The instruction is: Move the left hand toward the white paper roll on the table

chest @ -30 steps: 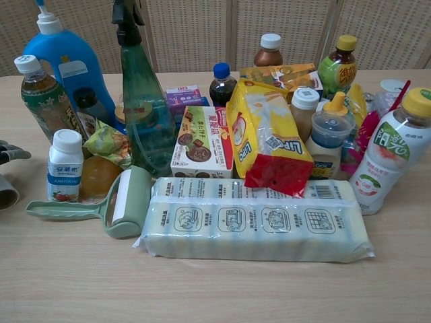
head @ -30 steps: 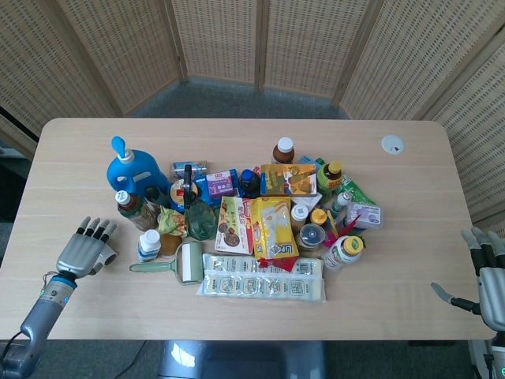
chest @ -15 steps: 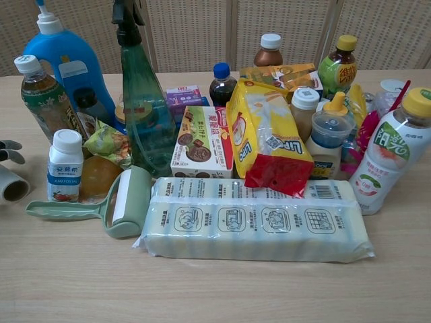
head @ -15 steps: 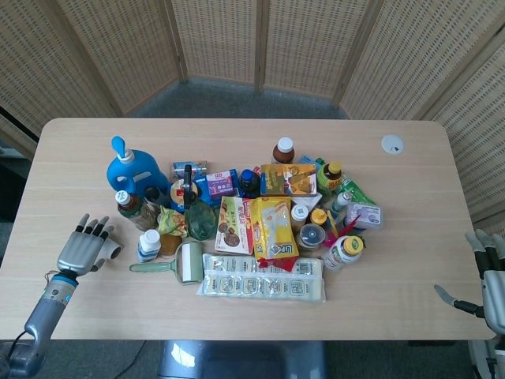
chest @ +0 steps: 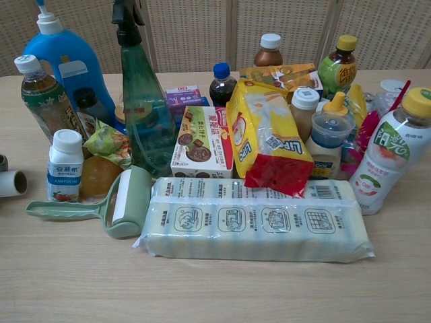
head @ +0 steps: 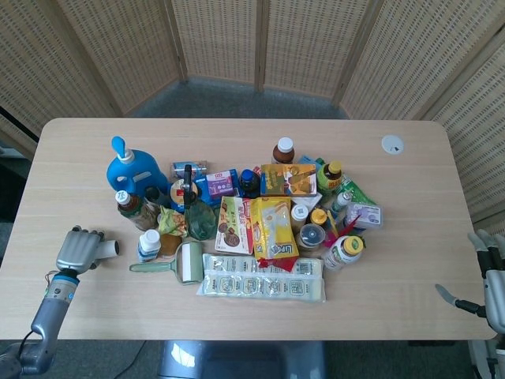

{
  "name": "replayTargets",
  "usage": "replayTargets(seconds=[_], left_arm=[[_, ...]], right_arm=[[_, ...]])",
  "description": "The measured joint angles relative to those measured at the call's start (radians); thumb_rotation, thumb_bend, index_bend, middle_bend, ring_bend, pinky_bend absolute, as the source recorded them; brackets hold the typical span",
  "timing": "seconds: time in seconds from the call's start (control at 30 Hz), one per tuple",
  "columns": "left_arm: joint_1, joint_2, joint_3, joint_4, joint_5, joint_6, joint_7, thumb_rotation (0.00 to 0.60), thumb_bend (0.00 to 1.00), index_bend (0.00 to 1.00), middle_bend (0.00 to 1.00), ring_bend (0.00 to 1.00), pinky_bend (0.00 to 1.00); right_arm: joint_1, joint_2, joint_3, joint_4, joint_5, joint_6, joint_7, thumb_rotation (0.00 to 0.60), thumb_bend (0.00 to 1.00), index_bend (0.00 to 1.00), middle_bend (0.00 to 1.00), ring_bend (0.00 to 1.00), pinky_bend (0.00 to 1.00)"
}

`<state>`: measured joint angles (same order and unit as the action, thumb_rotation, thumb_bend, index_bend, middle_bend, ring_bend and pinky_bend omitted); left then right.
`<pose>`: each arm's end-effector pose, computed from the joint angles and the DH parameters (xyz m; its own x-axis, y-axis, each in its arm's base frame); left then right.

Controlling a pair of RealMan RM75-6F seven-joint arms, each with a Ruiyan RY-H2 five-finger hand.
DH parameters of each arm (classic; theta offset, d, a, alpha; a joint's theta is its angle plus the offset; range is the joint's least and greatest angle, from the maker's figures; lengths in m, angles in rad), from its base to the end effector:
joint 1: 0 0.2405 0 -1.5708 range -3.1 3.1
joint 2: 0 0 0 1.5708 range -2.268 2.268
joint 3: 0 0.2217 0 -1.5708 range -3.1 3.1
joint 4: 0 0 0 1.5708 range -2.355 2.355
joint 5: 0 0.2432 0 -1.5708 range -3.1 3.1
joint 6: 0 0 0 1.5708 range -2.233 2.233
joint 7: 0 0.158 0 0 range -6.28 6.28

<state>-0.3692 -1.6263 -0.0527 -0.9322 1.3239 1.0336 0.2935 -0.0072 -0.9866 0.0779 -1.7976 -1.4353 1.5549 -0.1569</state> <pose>-0.3470 0.2888 -0.0168 0.7320 0.2692 0.6259 0.6702 -0.1188 -0.7327 -0.2850 -0.1730 0.1508 0.4887 0.0375 0.8716 -0.8671 0.1315 0.4805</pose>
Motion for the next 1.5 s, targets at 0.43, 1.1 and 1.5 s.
replayTargets(seconds=[0.43,1.1,1.5], left_arm=[[-0.004,0.061,-0.058,-0.097,0.009,0.104,-0.090,0.600,0.26,0.62,0.64,0.72,0.36],[0.000,0.373,-0.203,-0.592,0.052,0.319,-0.154,0.600,0.23,0.61,0.63,0.71,0.36],[-0.060,0.468,-0.274,-0.760,0.013,0.311,-0.108,0.600,0.22,0.60,0.62,0.71,0.36]], right_arm=[[0.019,-0.029,0.005,0.026,-0.006,-0.025,0.015,0.392,0.15,0.00,0.04,0.00,0.00],[0.064,-0.086,0.014,0.082,-0.012,-0.075,0.047,0.387,0.15,0.00,0.04,0.00,0.00],[0.042,-0.110,-0.001,0.129,-0.016,-0.053,0.099,0.391,0.15,0.00,0.04,0.00,0.00]])
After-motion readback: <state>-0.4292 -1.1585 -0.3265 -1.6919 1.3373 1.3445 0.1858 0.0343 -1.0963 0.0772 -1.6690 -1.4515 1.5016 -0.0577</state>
